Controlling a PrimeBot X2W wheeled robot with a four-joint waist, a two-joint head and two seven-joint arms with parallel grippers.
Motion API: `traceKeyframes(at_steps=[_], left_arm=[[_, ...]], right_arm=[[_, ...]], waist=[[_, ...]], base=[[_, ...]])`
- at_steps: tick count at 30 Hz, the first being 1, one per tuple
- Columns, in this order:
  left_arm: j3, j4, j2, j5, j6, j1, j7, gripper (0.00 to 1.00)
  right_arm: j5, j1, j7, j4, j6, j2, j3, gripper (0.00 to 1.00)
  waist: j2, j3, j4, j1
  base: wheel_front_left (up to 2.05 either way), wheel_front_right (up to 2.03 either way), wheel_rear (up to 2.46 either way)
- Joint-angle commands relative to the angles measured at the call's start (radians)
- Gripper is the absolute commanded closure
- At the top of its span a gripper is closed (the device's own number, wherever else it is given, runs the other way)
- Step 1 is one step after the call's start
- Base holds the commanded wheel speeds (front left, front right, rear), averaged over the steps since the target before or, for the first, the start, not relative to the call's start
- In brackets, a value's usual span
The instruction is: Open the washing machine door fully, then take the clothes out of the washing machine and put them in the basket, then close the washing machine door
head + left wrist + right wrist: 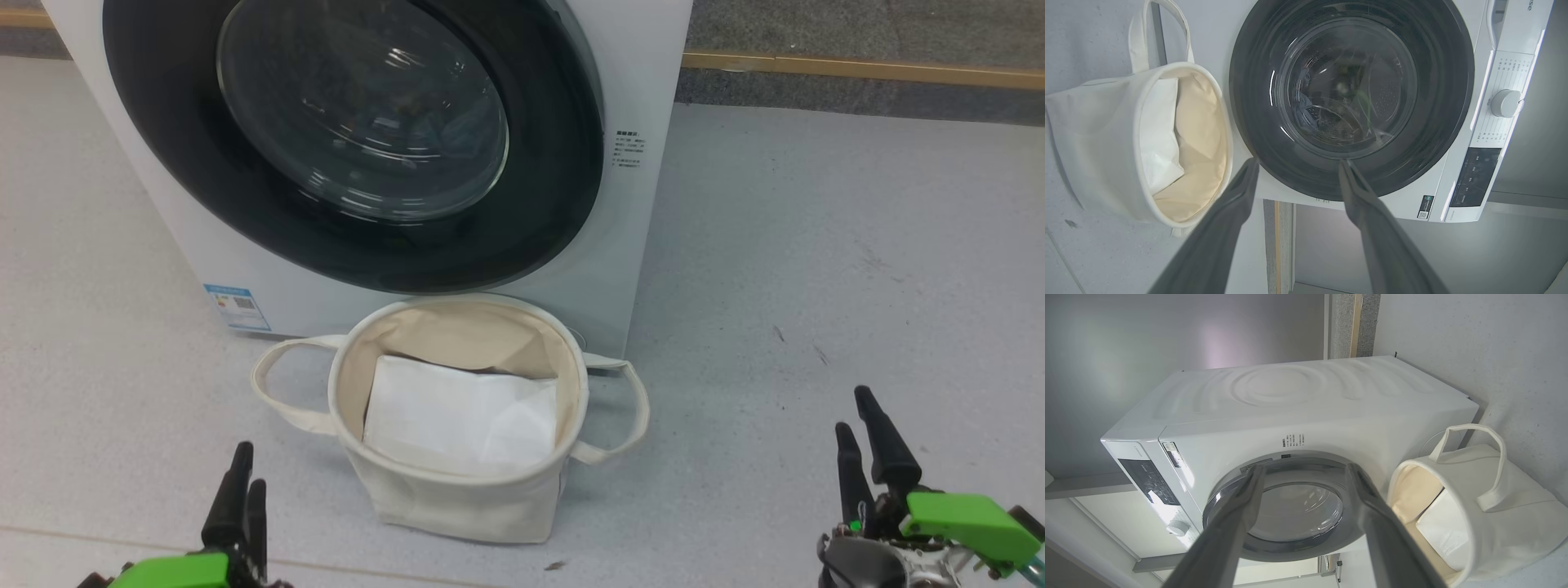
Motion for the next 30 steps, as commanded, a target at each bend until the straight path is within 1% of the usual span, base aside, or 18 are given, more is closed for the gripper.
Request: traceKeyframes(at_steps=[1,8,12,14,21,24,26,30], left_arm=[[0.000,-0.049,0.021,0.014,0.006,-0.053,-0.014,0.00],[-0.021,-0.066,0.040,0.048,0.010,-0.060,-0.029,0.00],[-0.040,-0.075,0.057,0.086,0.013,-0.067,-0.044,0.00],[-0.054,-0.079,0.069,0.114,0.013,-0.070,-0.052,0.00],[-0.123,-0.074,0.126,0.276,0.022,-0.081,-0.090,0.00],[-0.151,-0.066,0.150,0.366,0.033,-0.087,-0.105,0.00],[-0.171,-0.060,0.163,0.428,0.040,-0.091,-0.114,0.00],[-0.219,-0.045,0.191,0.574,0.063,-0.102,-0.128,0.00]], right_arm=[[0.004,-0.069,-0.015,-0.045,0.002,-0.011,0.012,0.00],[-0.006,-0.084,-0.031,-0.034,0.002,-0.024,0.038,0.00],[-0.053,-0.101,-0.050,-0.025,0.002,-0.040,0.066,0.00],[-0.097,-0.110,-0.061,-0.021,0.002,-0.052,0.085,0.00],[-0.320,-0.134,-0.092,0.005,0.002,-0.071,0.132,0.00],[-0.444,-0.142,-0.101,0.012,0.002,-0.074,0.147,0.00],[-0.550,-0.146,-0.108,0.016,0.002,-0.079,0.157,0.00],[-0.716,-0.145,-0.120,0.019,0.002,-0.067,0.166,0.00]], waist=[[0.0000,0.000,0.000,-0.0001],[0.0000,-0.001,0.001,-0.0001],[0.0000,-0.001,0.002,-0.0001],[0.0000,-0.001,0.002,-0.0001],[0.0000,-0.001,0.002,-0.0001],[0.0000,-0.001,0.002,-0.0001],[0.0000,-0.001,0.002,-0.0001],[0.0000,-0.002,0.003,-0.0001]], base=[[0.00,0.00,0.00],[0.00,0.00,0.00],[0.00,0.00,0.00],[0.00,0.00,0.00],[0.00,0.00,0.00],[0.00,0.00,0.00],[0.00,0.00,0.00],[0.00,0.00,0.00]])
